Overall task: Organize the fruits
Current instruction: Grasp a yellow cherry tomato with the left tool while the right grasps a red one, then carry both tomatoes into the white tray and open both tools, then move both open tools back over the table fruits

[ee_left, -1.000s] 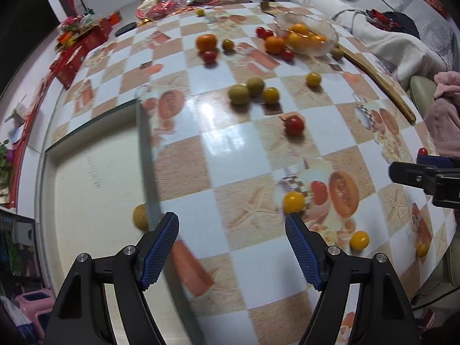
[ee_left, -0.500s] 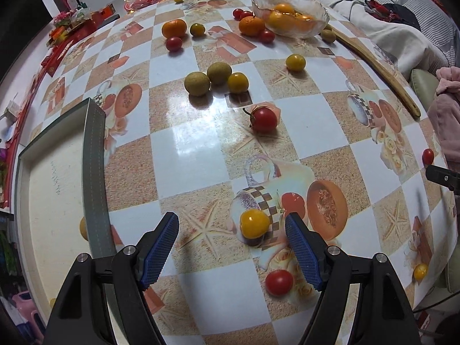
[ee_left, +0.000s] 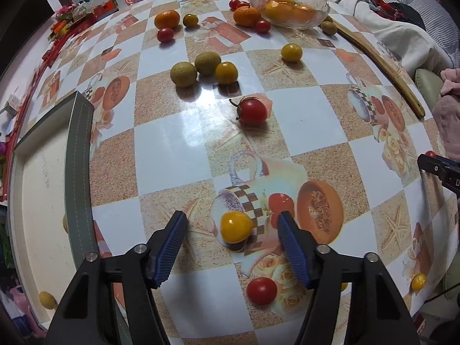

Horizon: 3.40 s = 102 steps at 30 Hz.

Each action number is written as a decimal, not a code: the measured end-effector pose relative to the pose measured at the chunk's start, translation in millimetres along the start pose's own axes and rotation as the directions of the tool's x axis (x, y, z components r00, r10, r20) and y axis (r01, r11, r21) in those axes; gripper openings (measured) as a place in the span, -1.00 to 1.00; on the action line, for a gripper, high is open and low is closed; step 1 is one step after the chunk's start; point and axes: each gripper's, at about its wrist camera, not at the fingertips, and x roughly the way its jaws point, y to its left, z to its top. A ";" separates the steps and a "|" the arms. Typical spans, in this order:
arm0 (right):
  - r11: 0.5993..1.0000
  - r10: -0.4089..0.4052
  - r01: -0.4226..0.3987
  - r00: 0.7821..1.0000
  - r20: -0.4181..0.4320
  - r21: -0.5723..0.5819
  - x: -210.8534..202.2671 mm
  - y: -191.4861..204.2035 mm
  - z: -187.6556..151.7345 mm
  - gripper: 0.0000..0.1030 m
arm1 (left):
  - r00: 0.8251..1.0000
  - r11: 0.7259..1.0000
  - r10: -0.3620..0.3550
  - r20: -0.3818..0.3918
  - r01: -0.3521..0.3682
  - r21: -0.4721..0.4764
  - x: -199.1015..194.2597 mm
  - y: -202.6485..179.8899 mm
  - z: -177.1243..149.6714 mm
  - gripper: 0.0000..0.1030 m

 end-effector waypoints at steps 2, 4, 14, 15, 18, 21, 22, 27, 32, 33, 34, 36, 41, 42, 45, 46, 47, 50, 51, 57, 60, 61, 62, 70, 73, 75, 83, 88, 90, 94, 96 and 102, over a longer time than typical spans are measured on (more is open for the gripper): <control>1.000 0.010 -0.010 1.000 0.000 0.001 -1.0 1.9 -0.4 -0.56 | 1.000 1.000 -0.007 0.006 0.007 0.003 -2.1 -4.4 -1.3 -0.06; 0.998 0.059 -0.059 0.998 0.004 0.022 -3.7 -0.1 -2.5 -0.56 | 1.000 1.000 -0.024 0.016 0.024 0.013 -3.8 -7.3 -1.1 -0.43; 0.984 0.170 -0.170 0.985 0.009 0.052 -21.8 6.5 -13.5 -0.56 | 0.993 0.993 -0.112 0.032 0.113 -0.034 -17.9 8.5 -3.3 -0.55; 0.983 0.178 -0.179 0.984 0.011 0.049 -24.6 10.7 -14.2 -0.56 | 0.993 0.992 -0.115 0.035 0.116 -0.039 -20.0 12.5 -3.2 -0.55; 0.979 0.201 -0.202 0.979 0.015 0.041 -27.3 17.3 -12.1 -0.56 | 0.992 0.991 -0.122 0.039 0.124 -0.053 -25.1 20.2 -4.0 -0.55; 0.977 0.214 -0.214 0.977 0.017 0.025 -31.1 26.7 -8.0 -0.56 | 0.993 0.991 -0.115 0.040 0.117 -0.061 -27.3 25.8 -5.9 -0.55; 0.975 0.219 -0.219 0.976 0.017 0.022 -32.6 29.0 -7.0 -0.56 | 0.993 0.991 -0.114 0.040 0.117 -0.066 -28.2 28.1 -6.7 -0.55; 0.970 0.244 -0.244 0.969 0.021 -0.008 -42.0 45.2 -4.4 -0.56 | 0.993 0.990 -0.110 0.049 0.114 -0.086 -36.3 39.5 -11.8 -0.55; 0.963 0.264 -0.263 0.964 0.013 -0.050 -46.8 69.4 -0.5 -0.56 | 0.993 0.989 -0.095 0.068 0.102 -0.107 -45.7 54.9 -17.8 -0.55; 0.961 0.270 -0.269 0.963 0.010 -0.061 -48.0 75.8 0.2 -0.56 | 0.993 0.988 -0.092 0.073 0.100 -0.115 -47.8 59.6 -19.1 -0.55; 0.959 0.275 -0.273 0.962 0.009 -0.070 -48.8 80.3 0.1 -0.56 | 0.993 0.987 -0.089 0.078 0.098 -0.124 -49.6 64.3 -20.5 -0.55; 0.955 0.284 -0.282 0.959 0.004 -0.090 -50.6 92.1 1.1 -0.56 | 0.993 0.986 -0.080 0.085 0.091 -0.140 -53.1 73.4 -23.3 -0.55; 0.938 0.317 -0.316 0.948 -0.017 -0.144 -55.2 126.7 2.5 -0.56 | 0.994 0.980 -0.047 0.100 0.065 -0.188 -61.6 101.3 -32.5 -0.55; 0.934 0.323 -0.322 0.946 -0.021 -0.157 -56.0 134.1 2.8 -0.56 | 0.994 0.978 -0.035 0.103 0.056 -0.201 -63.6 109.2 -35.3 -0.55; 0.913 0.349 -0.349 0.936 -0.040 -0.209 -59.0 164.1 4.4 -0.56 | 0.994 0.970 0.000 0.110 0.026 -0.242 -67.9 133.5 -42.5 -0.55; 0.902 0.362 -0.363 0.931 -0.050 -0.232 -60.3 178.7 5.4 -0.56 | 0.994 0.966 0.013 0.111 0.016 -0.257 -68.7 141.8 -45.0 -0.55; 0.892 0.373 -0.374 0.926 -0.057 -0.252 -61.6 190.4 6.4 -0.56 | 0.993 0.960 0.029 0.111 0.003 -0.279 -69.2 153.0 -47.7 -0.55; 0.859 0.401 -0.404 0.913 -0.077 -0.315 -65.3 226.0 9.9 -0.56 | 0.992 0.942 0.073 0.105 -0.034 -0.333 -68.9 180.8 -55.6 -0.56; 0.845 0.411 -0.414 0.908 -0.085 -0.339 -66.5 240.3 11.4 -0.56 | 0.991 0.937 0.085 0.103 -0.044 -0.347 -68.3 188.3 -57.9 -0.55; 0.774 0.450 -0.464 0.882 -0.140 -0.432 -63.9 310.3 17.6 -0.56 | 0.985 0.900 0.157 0.067 -0.115 -0.420 -57.5 233.7 -73.6 -0.55; 0.750 0.458 -0.480 0.873 -0.166 -0.454 -57.3 339.8 21.2 -0.56 | 0.982 0.883 0.182 0.045 -0.144 -0.446 -49.1 250.7 -79.4 -0.56; 0.746 0.458 -0.482 0.872 -0.172 -0.460 -54.9 346.5 22.8 -0.56 | 0.981 0.879 0.189 0.037 -0.152 -0.453 -46.5 255.6 -81.0 -0.56; 0.738 0.456 -0.483 0.872 -0.179 -0.470 -51.6 357.5 23.8 -0.56 | 0.981 0.873 0.192 0.030 -0.157 -0.461 -43.4 259.7 -82.2 -0.56; 0.721 0.408 -0.455 0.888 -0.212 -0.523 -25.8 405.3 23.1 -0.56 | 0.981 0.861 0.194 0.002 -0.169 -0.479 -28.4 270.7 -86.1 -0.55; 0.721 0.388 -0.440 0.896 -0.213 -0.536 -17.8 414.6 23.8 -0.56 | 0.979 0.866 0.205 0.004 -0.179 -0.466 -27.7 268.3 -85.6 -0.55; 0.718 0.373 -0.425 0.904 -0.211 -0.551 -12.6 419.3 23.5 -0.56 | 0.977 0.871 0.213 0.005 -0.187 -0.454 -27.5 266.6 -85.3 -0.55; 0.707 0.332 -0.382 0.922 -0.198 -0.595 -4.9 431.1 14.0 -0.54 | 0.960 0.874 0.281 0.020 -0.247 -0.418 -30.7 259.2 -84.0 0.47; 0.680 0.337 -0.389 0.919 -0.206 -0.622 -5.8 439.2 10.1 0.07 | 0.962 0.883 0.274 -0.002 -0.252 -0.396 -26.2 256.1 -84.3 0.47; 0.673 0.342 -0.387 0.918 -0.199 -0.630 -8.3 442.1 8.6 0.41 | 0.962 0.882 0.274 -0.002 -0.252 -0.398 -26.2 255.7 -84.4 0.47; 0.678 0.391 -0.422 0.901 -0.190 -0.602 -17.4 439.1 13.5 0.57 | 0.962 0.883 0.271 -0.011 -0.253 -0.395 -26.7 256.4 -83.9 0.47; 0.687 0.400 -0.421 0.900 -0.175 -0.592 -22.6 435.1 19.0 0.62 | 0.962 0.881 0.272 -0.014 -0.255 -0.398 -27.1 256.7 -83.7 0.47; 0.725 0.419 -0.418 0.898 -0.132 -0.547 -34.8 416.4 36.5 0.73 | 0.962 0.888 0.274 -0.009 -0.257 -0.382 -29.6 251.1 -78.8 0.47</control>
